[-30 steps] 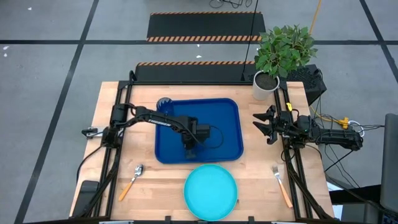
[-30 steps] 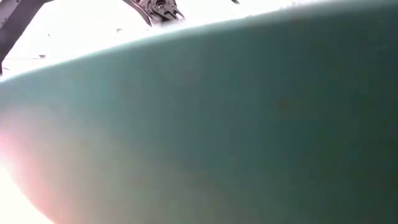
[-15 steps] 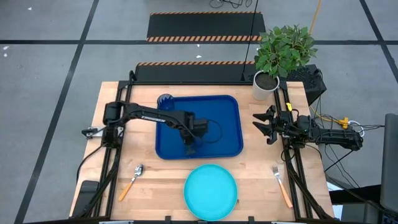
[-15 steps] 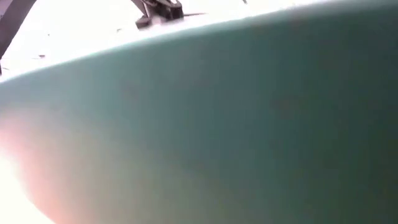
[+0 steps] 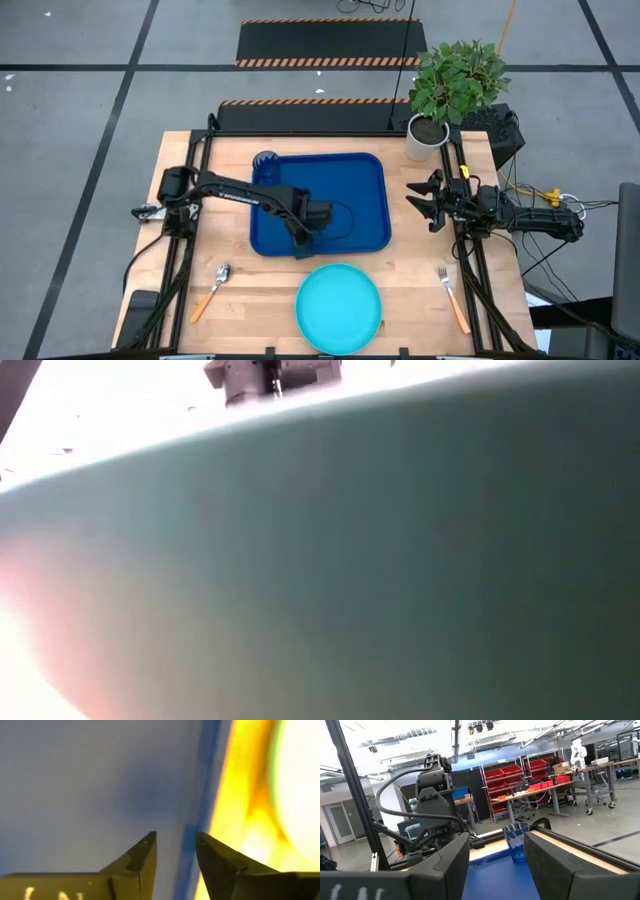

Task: Pick and place plate/cup/fork/spoon on tray
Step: Put the light blue plate on the middle of the serving tray

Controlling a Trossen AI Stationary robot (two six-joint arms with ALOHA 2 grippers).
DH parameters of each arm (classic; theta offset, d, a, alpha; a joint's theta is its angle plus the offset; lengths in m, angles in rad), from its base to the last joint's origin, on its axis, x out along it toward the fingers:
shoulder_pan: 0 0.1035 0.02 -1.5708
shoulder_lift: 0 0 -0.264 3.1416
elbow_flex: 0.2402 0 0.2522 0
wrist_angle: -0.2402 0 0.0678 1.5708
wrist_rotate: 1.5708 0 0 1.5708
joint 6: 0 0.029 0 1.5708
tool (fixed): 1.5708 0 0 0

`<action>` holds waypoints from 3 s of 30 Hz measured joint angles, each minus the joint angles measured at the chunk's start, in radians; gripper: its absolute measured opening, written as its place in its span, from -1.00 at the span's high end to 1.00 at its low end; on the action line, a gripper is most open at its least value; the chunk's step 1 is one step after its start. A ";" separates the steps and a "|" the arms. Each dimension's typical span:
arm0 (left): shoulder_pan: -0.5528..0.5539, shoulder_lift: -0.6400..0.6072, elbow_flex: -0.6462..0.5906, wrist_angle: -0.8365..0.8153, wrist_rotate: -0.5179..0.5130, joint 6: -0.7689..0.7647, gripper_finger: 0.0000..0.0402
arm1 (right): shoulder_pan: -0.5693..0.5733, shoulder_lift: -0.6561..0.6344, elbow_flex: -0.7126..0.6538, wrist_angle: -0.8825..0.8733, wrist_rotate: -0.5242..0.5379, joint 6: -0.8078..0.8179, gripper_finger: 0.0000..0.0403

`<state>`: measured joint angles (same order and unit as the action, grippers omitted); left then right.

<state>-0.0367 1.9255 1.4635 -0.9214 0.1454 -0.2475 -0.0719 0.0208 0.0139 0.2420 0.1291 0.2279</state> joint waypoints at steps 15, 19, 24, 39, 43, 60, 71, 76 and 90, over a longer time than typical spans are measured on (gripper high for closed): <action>-0.102 0.000 0.000 0.067 0.054 -0.185 0.21 | 0.000 0.000 0.000 0.017 0.000 0.000 0.09; -0.126 0.000 0.000 0.106 0.056 -0.260 0.22 | 0.000 0.000 0.000 0.016 0.000 -0.003 0.09; -0.148 0.000 0.000 0.119 0.025 -0.335 0.22 | 0.000 0.000 0.000 0.016 0.000 -0.004 0.09; -0.227 0.000 0.000 0.268 -0.045 -0.478 0.22 | 0.000 0.000 0.000 -0.008 -0.001 0.028 0.09; -0.234 0.000 0.001 0.373 -0.050 -0.418 0.22 | 0.008 0.000 0.000 -0.035 -0.002 0.086 0.09; -0.213 0.000 0.001 0.189 -0.095 -0.578 0.22 | 0.064 0.000 0.000 -0.145 0.000 0.181 0.09; -0.241 0.029 0.000 0.168 -0.093 -0.677 0.22 | 0.064 0.000 0.000 -0.136 0.004 0.169 0.09; -0.265 0.042 0.001 0.193 -0.089 -0.697 0.22 | 0.064 0.004 0.000 -0.142 0.004 0.170 0.09; -0.276 0.069 0.000 0.150 -0.088 -0.697 0.22 | 0.064 0.009 0.000 -0.141 0.004 0.169 0.09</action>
<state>-0.3129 1.9947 1.4639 -0.7715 0.0575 -0.9441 -0.0082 0.0296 0.0143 0.1014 0.1329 0.3965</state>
